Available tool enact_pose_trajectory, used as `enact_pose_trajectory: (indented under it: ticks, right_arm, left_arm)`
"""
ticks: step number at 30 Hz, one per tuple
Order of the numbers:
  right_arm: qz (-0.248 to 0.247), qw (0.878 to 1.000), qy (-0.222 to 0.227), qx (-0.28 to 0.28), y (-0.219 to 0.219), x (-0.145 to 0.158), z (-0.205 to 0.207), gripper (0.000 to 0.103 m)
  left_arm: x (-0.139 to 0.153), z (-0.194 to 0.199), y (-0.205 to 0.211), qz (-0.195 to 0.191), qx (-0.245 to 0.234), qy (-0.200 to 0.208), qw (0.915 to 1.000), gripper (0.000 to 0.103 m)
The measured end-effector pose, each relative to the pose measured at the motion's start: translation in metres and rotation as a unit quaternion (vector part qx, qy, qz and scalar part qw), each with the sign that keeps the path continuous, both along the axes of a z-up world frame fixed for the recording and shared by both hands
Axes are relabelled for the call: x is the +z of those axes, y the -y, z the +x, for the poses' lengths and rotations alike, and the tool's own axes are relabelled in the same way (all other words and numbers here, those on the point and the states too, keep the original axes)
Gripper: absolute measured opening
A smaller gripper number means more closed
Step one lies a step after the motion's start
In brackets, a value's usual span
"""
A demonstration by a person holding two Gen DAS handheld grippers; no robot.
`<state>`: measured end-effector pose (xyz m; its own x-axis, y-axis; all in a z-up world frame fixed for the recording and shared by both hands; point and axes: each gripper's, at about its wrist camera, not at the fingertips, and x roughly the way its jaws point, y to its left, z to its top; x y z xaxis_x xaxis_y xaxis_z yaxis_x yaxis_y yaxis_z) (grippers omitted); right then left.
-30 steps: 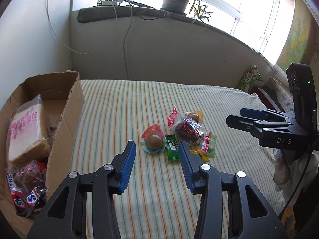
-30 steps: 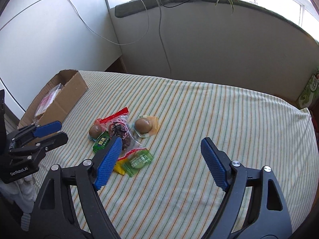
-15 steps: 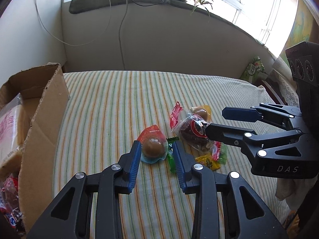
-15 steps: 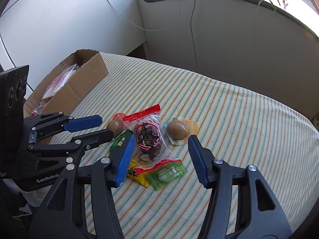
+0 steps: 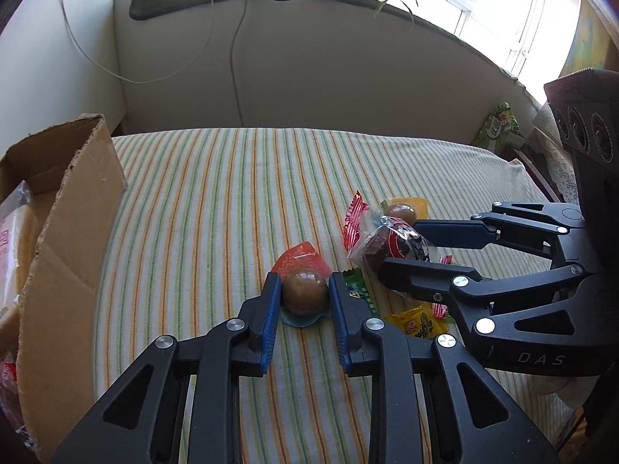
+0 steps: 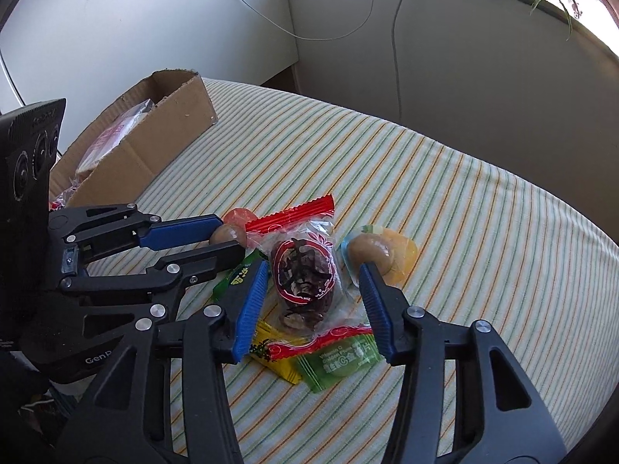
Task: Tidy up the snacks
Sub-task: 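Grasp the red-wrapped egg with the left gripper while the right gripper grasps the red-trimmed snack bag, then carry the egg and the red-trimmed snack bag over the box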
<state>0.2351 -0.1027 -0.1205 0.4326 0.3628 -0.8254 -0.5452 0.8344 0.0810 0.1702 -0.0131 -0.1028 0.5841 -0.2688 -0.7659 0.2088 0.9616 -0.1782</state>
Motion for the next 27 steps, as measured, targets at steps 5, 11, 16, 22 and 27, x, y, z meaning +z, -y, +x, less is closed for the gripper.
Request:
enact_pose_trajectory:
  ticks: [5, 11, 16, 22, 27]
  right_arm:
    - [0.003, 1.0, -0.001, -0.002, -0.001, 0.0, -0.001, 0.036]
    - [0.006, 1.0, 0.012, -0.008, 0.0, 0.01, -0.007, 0.036]
    - [0.008, 1.0, 0.025, -0.01, 0.002, 0.023, -0.016, 0.036]
    - [0.01, 0.999, 0.041, -0.012, -0.002, 0.04, -0.027, 0.036]
    - [0.012, 0.998, 0.056, -0.008, -0.008, 0.056, -0.037, 0.036]
  left_arm:
    - [0.001, -0.002, 0.002, 0.004, -0.001, 0.002, 1.0, 0.023]
    - [0.011, -0.008, -0.001, 0.001, 0.003, 0.013, 0.9999, 0.023]
    - [0.027, -0.017, -0.007, -0.004, 0.009, 0.031, 0.9995, 0.023]
    - [0.047, -0.031, -0.017, -0.008, 0.015, 0.057, 0.9982, 0.023]
    - [0.063, -0.047, -0.029, -0.008, 0.022, 0.079, 0.9966, 0.023]
